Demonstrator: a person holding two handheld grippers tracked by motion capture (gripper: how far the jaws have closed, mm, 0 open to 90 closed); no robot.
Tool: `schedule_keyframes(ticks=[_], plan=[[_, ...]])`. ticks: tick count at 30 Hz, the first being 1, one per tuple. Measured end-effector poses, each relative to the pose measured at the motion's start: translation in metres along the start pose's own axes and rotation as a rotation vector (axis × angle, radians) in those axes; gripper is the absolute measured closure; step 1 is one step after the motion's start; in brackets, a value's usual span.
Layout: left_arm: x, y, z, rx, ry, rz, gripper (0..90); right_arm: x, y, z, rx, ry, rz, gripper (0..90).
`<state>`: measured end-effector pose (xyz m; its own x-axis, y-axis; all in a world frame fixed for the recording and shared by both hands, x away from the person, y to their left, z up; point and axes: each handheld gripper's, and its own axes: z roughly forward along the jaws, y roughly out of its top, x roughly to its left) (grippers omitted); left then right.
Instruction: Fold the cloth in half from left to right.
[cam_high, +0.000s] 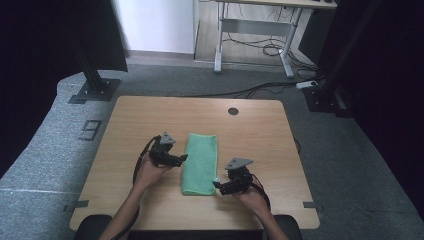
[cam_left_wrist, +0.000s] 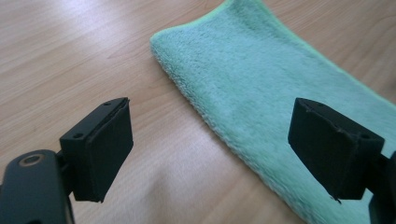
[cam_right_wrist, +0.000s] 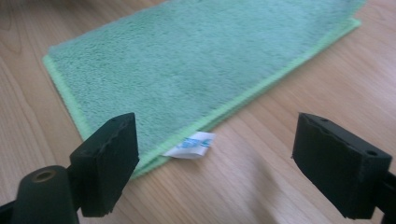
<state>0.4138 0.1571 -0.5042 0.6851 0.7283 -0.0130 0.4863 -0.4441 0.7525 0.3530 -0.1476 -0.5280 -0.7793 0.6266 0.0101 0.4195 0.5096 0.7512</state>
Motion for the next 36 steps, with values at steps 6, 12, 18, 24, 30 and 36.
schedule_keyframes(ticks=[6,12,18,24,30,36], plan=[[-0.003,-0.012,-0.023,-0.005,-0.015,-0.002,11.0,-0.013,-0.004,-0.011,0.005,-0.034,0.016,12.5],[-0.004,-0.029,-0.037,0.016,-0.009,-0.004,6.7,-0.024,-0.008,-0.021,0.002,-0.080,0.033,6.3],[-0.003,-0.049,-0.044,0.049,0.020,-0.003,2.9,-0.035,-0.014,-0.028,0.000,-0.115,0.055,1.9],[-0.001,-0.062,-0.045,0.076,0.035,-0.003,0.4,-0.045,-0.024,-0.032,0.011,-0.151,0.074,0.0],[0.001,-0.069,-0.039,0.101,0.037,0.003,0.0,-0.055,-0.034,-0.033,0.010,-0.171,0.095,0.0],[0.008,-0.079,-0.034,0.120,0.054,-0.006,0.0,-0.063,-0.045,-0.030,0.029,-0.169,0.126,0.0]])
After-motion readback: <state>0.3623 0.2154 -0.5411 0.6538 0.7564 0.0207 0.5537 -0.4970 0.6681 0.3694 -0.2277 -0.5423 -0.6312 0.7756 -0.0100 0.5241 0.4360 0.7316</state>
